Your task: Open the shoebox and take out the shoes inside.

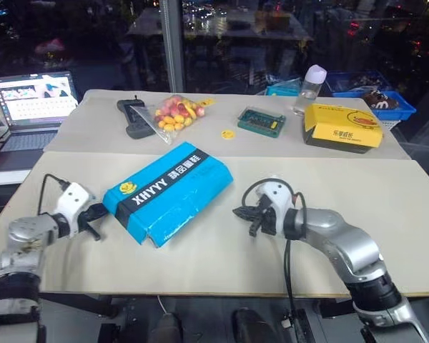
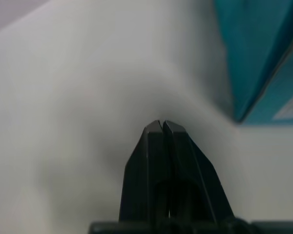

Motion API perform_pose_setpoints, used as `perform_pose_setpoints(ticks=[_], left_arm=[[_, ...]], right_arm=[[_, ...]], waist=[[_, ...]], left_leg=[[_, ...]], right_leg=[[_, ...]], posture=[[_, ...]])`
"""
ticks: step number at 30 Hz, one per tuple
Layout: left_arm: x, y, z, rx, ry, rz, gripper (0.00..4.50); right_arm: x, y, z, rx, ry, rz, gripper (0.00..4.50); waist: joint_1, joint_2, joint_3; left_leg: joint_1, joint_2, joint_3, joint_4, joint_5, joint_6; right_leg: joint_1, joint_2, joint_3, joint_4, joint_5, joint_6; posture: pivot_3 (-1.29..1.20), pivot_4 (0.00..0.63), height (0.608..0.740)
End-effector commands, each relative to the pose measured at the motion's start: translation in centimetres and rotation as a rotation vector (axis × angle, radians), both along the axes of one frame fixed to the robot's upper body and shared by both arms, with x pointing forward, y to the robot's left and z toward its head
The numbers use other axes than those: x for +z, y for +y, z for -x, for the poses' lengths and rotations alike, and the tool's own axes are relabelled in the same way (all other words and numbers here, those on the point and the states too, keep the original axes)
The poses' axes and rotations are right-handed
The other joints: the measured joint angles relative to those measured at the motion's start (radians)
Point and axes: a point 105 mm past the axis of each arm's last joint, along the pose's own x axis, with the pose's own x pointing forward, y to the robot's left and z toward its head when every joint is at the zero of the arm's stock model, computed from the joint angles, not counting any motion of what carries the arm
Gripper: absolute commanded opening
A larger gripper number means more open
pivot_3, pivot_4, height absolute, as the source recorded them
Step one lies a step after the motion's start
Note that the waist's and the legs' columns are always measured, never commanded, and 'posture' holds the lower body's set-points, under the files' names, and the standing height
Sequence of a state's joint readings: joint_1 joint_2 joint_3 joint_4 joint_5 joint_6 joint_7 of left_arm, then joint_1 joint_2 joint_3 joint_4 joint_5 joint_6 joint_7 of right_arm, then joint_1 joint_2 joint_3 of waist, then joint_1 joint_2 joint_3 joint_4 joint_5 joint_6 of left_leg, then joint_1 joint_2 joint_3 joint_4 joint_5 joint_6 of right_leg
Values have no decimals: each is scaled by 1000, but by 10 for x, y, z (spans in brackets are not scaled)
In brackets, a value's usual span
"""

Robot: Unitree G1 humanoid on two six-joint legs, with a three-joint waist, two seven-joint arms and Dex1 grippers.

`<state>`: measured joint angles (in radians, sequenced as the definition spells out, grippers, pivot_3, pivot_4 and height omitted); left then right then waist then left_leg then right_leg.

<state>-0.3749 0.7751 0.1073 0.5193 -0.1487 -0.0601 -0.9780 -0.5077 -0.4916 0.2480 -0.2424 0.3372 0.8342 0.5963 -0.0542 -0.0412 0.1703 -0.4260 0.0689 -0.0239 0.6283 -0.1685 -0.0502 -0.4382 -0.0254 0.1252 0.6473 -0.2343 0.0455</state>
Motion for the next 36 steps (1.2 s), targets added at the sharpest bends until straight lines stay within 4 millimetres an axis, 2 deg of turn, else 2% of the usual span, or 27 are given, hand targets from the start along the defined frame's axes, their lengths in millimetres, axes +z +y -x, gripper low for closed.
perform_pose_setpoints(ticks=[1,7,9,11,15,17,20,23,26,28,30,32,36], left_arm=[[10,-48,9,-197,-17,34,76],[27,-111,43,-440,7,97,76],[33,-126,53,-486,19,113,76],[34,-132,60,-513,31,106,76],[35,-122,60,-467,48,90,76],[31,-110,58,-431,55,65,76],[31,-88,52,-351,52,53,76],[38,-53,48,-218,28,64,76],[46,-39,53,-145,-6,145,76],[48,-33,62,-89,-48,215,76],[43,-45,91,-71,-36,347,76],[40,-61,119,-105,10,404,76],[34,-57,160,-8,101,443,76]], right_arm=[[14,9,-12,2,-64,16,0],[42,20,-38,-13,-131,-19,0],[47,20,-48,-25,-151,-15,0],[48,21,-51,-26,-161,-17,0],[44,19,-50,-14,-159,-7,0],[41,16,-47,-13,-150,-3,0],[37,10,-41,-11,-135,11,0],[29,2,-31,21,-95,31,0],[24,2,-26,50,-74,42,0],[19,2,-25,63,-63,51,0],[15,2,-26,75,-55,64,0],[15,1,-28,77,-53,63,0],[23,-1,-35,77,-66,44,0]], waist=[[4,0,0],[8,0,0],[7,1,1],[5,1,1],[-2,1,1],[-10,1,1],[-15,1,1],[-20,1,1],[-20,1,1],[-19,1,1],[-21,1,1],[-27,1,1],[-21,-1,2]], left_leg=[[0,0,0,0,0,0],[-5,0,-1,-1,0,0],[-4,0,-1,-1,0,0],[-4,0,-1,-1,0,0],[-3,0,-2,-1,0,0],[-3,0,-2,-1,0,0],[-3,0,-2,-1,0,0],[-3,0,-2,-1,0,0],[-2,1,-2,-1,0,0],[-2,1,-2,-1,0,0],[-1,1,-1,-1,0,0],[-1,1,1,-1,0,0],[-1,1,-1,-1,0,0]], right_leg=[[0,0,0,0,1,2],[-3,0,-1,0,0,1],[-3,0,-1,0,0,1],[-3,0,-1,0,0,1],[-2,1,-1,1,-1,3],[-2,1,-1,1,-1,3],[-2,1,-1,1,-1,3],[-2,1,-1,1,-1,3],[-2,1,-1,1,-1,3],[-2,0,-1,1,-1,3],[-1,0,-1,1,-1,3],[0,-1,0,0,-1,3],[-1,0,-1,1,-2,2]], posture=[[0,150,726],[0,150,726],[0,150,726],[0,150,726],[0,150,726],[0,150,726],[0,150,726],[0,150,726],[0,150,726],[0,150,726],[0,150,726],[0,150,726],[0,150,726]])
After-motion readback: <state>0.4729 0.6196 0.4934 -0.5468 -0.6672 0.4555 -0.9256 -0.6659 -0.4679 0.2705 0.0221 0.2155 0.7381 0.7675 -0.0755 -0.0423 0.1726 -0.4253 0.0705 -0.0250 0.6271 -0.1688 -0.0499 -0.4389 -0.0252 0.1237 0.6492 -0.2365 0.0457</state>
